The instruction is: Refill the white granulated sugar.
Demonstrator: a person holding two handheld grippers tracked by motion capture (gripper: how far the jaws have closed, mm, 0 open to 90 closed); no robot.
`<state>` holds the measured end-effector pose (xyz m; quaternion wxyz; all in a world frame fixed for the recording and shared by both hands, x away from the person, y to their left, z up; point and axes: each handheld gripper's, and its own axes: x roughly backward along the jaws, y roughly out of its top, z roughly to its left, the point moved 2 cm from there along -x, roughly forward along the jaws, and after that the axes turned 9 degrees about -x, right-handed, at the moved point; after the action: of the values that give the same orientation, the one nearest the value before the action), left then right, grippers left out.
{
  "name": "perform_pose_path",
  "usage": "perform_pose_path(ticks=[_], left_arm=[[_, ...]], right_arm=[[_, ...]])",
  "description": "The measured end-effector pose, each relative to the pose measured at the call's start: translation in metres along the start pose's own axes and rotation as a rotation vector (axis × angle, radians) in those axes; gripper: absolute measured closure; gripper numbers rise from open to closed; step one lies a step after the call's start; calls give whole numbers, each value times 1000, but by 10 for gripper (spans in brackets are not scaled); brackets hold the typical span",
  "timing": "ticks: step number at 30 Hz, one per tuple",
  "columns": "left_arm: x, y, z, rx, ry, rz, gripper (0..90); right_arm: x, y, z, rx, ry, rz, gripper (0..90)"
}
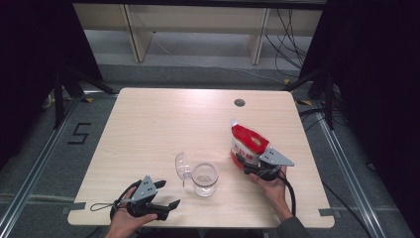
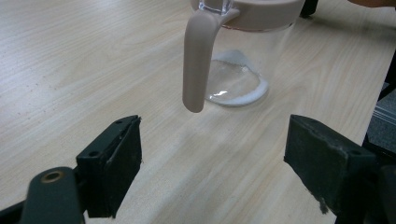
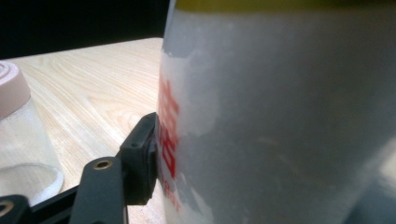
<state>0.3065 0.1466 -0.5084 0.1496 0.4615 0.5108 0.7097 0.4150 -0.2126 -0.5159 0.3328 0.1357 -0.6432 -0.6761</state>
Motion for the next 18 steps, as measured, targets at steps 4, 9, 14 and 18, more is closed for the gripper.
perform_pose_path(ticks=[4,9,14,18], left_arm=[[1,0,-1,3,0,-10,189],[2,0,2,-22,0,1,192],[3,1,2,-27,-2,-7,194],[3,1,1,1,2,-7,194]], right_arm=[[1,5,4,78,-53,0,410],[6,8,13,153,-83,26,421],[12,12,22,201,-112,40,427],[21,22,28,270,-134,14,430]])
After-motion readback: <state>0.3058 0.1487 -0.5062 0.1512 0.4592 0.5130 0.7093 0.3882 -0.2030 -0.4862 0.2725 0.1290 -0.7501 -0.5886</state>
